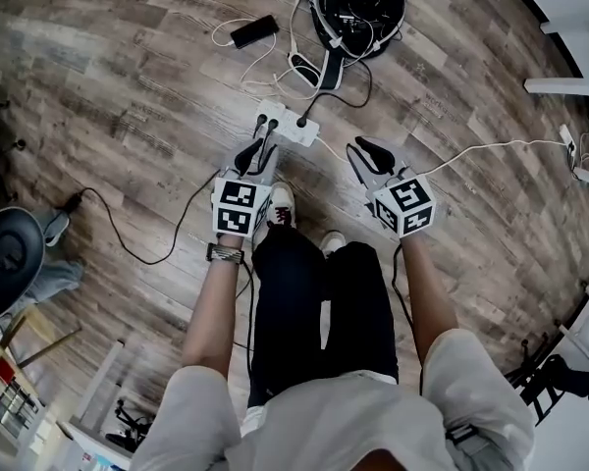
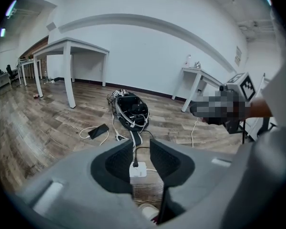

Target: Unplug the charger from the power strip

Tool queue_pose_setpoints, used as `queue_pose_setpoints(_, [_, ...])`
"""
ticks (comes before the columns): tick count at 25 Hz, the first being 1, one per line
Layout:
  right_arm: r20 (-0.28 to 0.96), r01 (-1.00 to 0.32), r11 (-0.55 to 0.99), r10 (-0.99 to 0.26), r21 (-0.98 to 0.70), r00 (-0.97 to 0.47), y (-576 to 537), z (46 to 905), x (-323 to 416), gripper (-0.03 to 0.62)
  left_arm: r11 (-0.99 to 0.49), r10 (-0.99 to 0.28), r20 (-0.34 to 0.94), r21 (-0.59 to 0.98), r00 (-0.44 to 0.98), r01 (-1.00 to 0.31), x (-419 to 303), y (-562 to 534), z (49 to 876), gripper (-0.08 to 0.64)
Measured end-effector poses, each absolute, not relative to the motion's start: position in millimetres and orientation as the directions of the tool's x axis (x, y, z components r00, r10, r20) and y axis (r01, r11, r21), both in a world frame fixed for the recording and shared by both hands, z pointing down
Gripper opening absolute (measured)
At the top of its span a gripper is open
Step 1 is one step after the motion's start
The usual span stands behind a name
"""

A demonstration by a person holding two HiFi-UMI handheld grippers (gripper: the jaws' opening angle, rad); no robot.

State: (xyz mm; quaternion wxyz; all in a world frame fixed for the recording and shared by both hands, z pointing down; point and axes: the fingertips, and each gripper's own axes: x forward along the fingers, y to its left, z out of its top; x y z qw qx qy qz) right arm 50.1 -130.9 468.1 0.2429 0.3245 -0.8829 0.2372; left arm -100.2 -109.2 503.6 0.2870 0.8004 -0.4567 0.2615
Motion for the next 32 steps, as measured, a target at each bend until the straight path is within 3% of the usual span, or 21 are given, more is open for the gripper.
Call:
queue_pose_setpoints(15, [0.633, -0.675, 0.686, -0.401, -0.271, -0.662, -146, 664, 44, 0.089, -0.461, -0.51, 0.714, 0.244, 0.48, -0.853, -85, -116, 688, 0.135])
queue_pose_setpoints(32, [0.637, -0.636, 0.638, -0.282, -0.433, -0.717, -144, 802, 23, 0.077, -0.459, -0.476, 0.724, 0.279, 0.499, -0.843, -59, -110, 797, 0.158])
